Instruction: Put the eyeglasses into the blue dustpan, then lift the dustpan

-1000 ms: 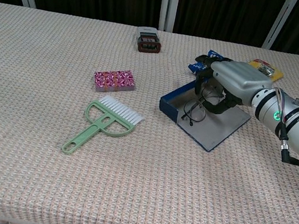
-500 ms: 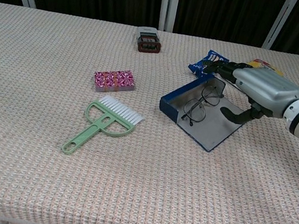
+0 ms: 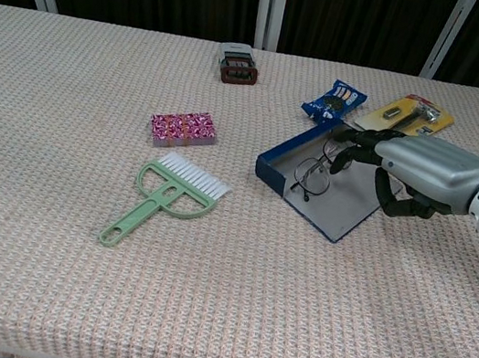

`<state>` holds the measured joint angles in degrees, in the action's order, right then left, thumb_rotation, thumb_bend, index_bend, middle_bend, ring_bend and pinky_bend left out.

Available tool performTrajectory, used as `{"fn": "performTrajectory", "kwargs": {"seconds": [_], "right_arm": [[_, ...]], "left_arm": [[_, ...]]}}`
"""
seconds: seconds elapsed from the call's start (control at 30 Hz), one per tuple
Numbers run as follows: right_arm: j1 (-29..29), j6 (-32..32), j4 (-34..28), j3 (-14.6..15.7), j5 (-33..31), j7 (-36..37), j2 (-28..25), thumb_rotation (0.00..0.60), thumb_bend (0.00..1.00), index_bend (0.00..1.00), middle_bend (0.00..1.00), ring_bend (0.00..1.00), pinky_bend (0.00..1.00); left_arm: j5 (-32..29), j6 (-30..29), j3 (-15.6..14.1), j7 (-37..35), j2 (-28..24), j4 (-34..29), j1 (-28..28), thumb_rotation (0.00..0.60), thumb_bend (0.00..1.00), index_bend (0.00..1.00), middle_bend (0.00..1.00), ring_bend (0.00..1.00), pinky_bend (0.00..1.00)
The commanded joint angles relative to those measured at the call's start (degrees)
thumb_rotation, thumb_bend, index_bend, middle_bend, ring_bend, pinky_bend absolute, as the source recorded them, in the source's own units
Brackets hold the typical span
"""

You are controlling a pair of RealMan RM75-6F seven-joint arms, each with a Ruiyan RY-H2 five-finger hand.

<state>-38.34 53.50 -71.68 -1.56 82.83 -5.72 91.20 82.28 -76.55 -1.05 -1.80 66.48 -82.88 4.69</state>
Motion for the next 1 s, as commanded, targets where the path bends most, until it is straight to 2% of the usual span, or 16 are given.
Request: {"fn": "performTrajectory", "kwargs": {"seconds": [0.03,0.83,1.0], "right_arm": [[0.1,-0.4,0.1,-0.2,-0.7,-0.7,0.3,0.600,0.96,0.25,0.00,0.00,0.00],[-1.7,-1.2,4.3,-2.4,-1.7,-4.2,5.6,0.600,0.94,0.25,0.00,0.00,0.00],[-1.1,-0.4,4.3,-2.1,-1.6,-3.6,5.9,0.600,0.90,0.21,0.00,0.00,0.00]], "left_arm": [[-0.1,0.1,0.0,-0.2,0.0,0.2,0.0,0.600,0.07,0.07,0.06,0.08,0.24],[-1.0,0.6,0.1,-1.2,-0.4,0.9,-0.3,0.600,0.07,0.07,0.06,0.08,0.24],[-1.0,0.5,0.1,-1.2,-0.5,0.8,-0.4,0.600,0.07,0.07,0.06,0.08,0.24]]}}
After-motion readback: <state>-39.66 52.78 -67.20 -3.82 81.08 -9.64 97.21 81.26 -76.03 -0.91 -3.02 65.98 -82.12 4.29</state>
